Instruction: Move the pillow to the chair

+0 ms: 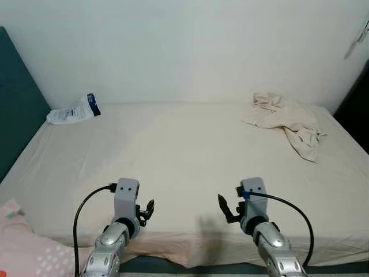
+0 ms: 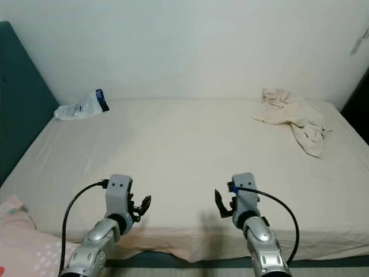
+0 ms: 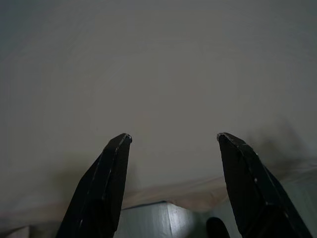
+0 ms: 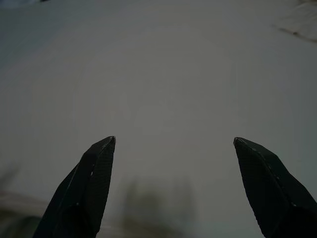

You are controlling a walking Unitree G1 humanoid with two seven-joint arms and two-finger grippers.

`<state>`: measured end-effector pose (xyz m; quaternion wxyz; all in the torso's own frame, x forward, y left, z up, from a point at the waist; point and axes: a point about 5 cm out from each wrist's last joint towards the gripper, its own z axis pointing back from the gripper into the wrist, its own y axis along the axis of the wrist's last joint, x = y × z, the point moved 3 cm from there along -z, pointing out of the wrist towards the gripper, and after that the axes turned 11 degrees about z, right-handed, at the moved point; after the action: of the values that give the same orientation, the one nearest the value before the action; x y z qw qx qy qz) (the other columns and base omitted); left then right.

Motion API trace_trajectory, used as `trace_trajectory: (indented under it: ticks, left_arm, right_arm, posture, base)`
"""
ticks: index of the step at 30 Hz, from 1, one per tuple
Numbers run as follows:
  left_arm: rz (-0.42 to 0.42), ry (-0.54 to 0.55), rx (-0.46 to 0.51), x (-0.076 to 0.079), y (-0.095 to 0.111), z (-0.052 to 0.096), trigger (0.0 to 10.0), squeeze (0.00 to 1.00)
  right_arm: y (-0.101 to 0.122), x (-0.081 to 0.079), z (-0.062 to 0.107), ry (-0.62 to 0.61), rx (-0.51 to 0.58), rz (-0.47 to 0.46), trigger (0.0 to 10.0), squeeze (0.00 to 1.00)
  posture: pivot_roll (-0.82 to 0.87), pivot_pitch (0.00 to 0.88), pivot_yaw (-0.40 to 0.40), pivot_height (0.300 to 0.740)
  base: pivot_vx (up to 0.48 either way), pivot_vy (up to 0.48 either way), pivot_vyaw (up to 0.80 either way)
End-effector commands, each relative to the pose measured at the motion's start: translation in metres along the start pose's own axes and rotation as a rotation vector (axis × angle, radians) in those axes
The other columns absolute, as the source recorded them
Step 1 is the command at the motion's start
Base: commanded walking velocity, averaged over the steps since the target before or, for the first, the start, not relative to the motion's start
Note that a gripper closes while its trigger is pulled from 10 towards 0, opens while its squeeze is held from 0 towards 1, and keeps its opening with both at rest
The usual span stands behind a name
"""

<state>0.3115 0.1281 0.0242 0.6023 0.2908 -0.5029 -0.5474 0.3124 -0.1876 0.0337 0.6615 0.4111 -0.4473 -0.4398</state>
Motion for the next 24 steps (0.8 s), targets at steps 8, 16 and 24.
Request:
trace_trajectory:
  ticks: [8,16,24]
  left_arm:
    - [-0.006,-0.003,-0.005,0.004,0.000,-0.008,10.0,0.00]
    - [-0.003,-0.009,-0.001,0.006,0.000,-0.010,10.0,0.00]
    - [0.000,-0.008,0.001,0.007,-0.002,-0.009,10.0,0.00]
  right_arm:
    - [0.011,0.014,0.005,-0.018,0.035,0.050,10.0,0.00]
    - [0.018,0.017,0.017,0.046,0.049,0.084,10.0,0.00]
    - [0.018,0.005,0.030,0.114,-0.020,0.278,10.0,0.00]
  posture:
    - [-0.14,0.050,0.044,0.740]
    - [-0.14,0.058,0.035,0.740]
    - [-0.13,0.067,0.024,0.740]
  base:
    - [0.000,0.000,0.00]
    - [0.000,0.000,0.00]
    - [0.000,0.000,0.00]
